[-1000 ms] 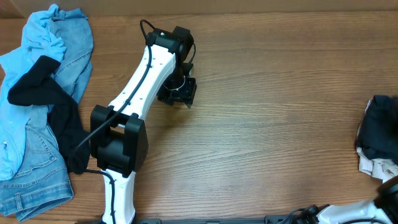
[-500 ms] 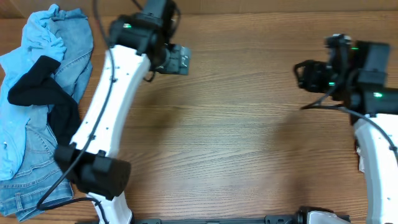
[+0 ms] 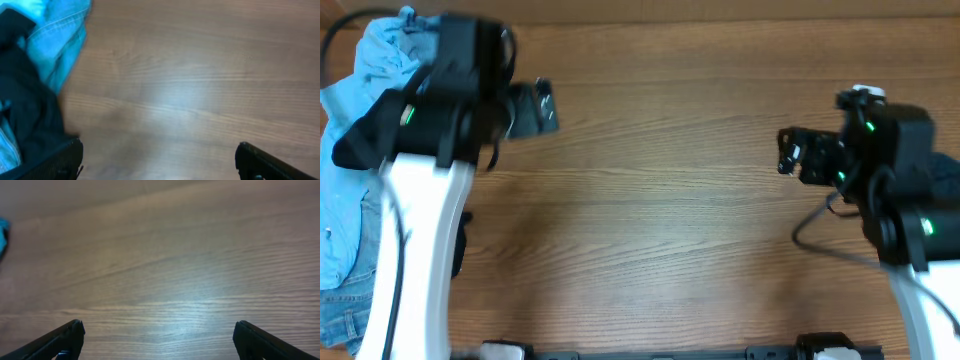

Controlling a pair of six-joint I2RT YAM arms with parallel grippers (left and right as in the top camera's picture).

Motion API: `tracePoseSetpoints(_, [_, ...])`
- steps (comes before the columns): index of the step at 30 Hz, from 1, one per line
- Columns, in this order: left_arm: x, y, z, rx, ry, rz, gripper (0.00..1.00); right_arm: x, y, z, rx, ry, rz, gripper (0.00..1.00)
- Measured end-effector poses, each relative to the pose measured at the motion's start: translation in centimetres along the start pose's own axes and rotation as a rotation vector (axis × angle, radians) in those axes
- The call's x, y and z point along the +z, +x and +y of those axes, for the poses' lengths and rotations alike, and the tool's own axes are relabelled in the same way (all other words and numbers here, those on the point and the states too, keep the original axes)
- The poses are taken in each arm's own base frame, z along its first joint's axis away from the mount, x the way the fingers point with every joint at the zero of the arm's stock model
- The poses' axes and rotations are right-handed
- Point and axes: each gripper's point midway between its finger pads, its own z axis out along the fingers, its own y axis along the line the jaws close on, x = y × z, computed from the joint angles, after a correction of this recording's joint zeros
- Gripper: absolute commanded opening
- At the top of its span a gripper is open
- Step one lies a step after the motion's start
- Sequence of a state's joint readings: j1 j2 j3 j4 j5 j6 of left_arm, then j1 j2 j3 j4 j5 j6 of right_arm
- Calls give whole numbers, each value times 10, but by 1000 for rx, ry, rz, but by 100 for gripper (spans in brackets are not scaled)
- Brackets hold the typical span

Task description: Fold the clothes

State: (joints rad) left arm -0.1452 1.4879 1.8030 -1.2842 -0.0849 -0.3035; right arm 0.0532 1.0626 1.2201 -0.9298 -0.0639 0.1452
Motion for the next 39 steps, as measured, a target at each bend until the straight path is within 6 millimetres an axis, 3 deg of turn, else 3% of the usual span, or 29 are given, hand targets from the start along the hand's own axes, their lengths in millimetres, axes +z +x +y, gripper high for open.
tracePoseSetpoints(2, [-17, 30, 13, -9, 15, -95, 100, -29, 4, -3, 3, 8, -78, 100])
tracePoseSetpoints(6, [-31, 105, 54, -111, -48, -174, 100, -55, 28, -7, 19, 5, -119, 100])
tracePoseSetpoints(10, [-51, 130, 79, -181, -91, -281, 100, -55, 57, -14, 36, 33, -29, 100])
tracePoseSetpoints(13, [-49, 144, 86, -185, -128, -240, 100, -50, 62, -16, 39, 41, 5, 100])
tracePoseSetpoints(27, [-48, 146, 88, -193, -139, -231, 100, -50, 61, -16, 38, 39, -4, 100])
tracePoseSetpoints(31, [-48, 147, 89, -193, -140, -231, 100, -66, 42, -10, 16, -30, -293, 100])
tracePoseSetpoints(35, [-47, 147, 89, -193, -144, -228, 100, -56, 66, -11, -10, -98, -488, 100])
tracePoseSetpoints(39, [-47, 147, 89, -192, -145, -227, 100, -48, 76, -6, -35, -187, -708, 100])
